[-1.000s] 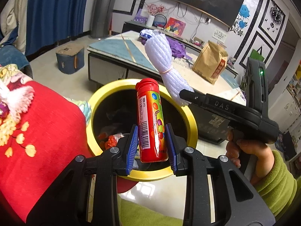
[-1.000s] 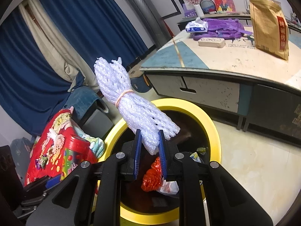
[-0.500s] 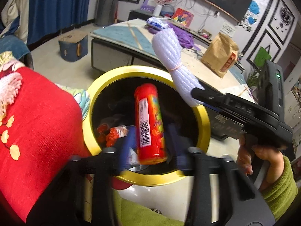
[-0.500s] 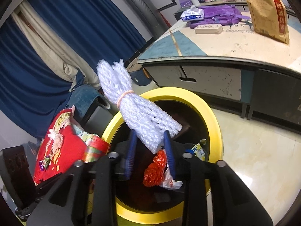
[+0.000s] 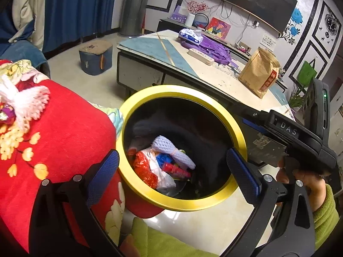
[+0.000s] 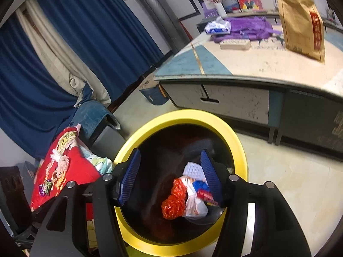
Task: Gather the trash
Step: 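Move both open tools back over the bed toward the remaining wrappers, then grasp the red candy wrapper with the left tool while the right tool grasps the white mesh foam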
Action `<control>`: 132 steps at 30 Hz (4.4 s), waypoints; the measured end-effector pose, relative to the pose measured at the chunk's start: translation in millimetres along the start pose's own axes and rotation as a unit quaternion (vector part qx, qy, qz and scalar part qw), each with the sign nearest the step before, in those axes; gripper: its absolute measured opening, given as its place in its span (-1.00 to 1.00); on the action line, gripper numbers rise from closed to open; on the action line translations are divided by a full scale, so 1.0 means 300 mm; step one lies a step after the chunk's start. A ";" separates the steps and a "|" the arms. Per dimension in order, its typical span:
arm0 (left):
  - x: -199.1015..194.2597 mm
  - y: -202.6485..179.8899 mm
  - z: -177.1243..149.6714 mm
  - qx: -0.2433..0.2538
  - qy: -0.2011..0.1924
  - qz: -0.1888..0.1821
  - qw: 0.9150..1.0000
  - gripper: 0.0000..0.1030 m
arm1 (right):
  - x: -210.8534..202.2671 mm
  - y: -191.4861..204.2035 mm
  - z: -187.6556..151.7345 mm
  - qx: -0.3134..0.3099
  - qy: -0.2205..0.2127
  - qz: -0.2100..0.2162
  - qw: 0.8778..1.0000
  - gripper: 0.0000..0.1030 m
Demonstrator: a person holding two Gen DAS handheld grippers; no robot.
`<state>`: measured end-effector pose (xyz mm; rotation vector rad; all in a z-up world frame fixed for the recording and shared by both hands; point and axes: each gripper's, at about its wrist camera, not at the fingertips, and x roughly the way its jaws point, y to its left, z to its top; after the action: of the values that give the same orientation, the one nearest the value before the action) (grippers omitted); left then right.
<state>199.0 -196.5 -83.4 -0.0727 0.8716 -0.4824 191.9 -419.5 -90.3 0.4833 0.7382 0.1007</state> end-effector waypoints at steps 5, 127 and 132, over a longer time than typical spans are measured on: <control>-0.061 0.017 0.005 -0.004 -0.023 0.011 1.000 0.78 | -0.045 0.045 0.013 -0.023 -0.025 -0.002 0.999 0.19; -0.771 0.905 -0.489 -0.404 -0.147 0.215 0.877 -0.52 | 0.472 0.941 -0.200 -0.230 0.090 0.050 0.968 -0.19; -0.779 0.897 -0.495 -0.404 -0.153 0.205 0.878 -0.75 | 0.461 0.921 -0.217 -0.223 0.091 0.058 0.969 -0.57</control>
<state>61.9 164.5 -80.7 -0.7018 0.6983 0.3161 272.6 -114.1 -91.5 0.0860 0.8370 0.4157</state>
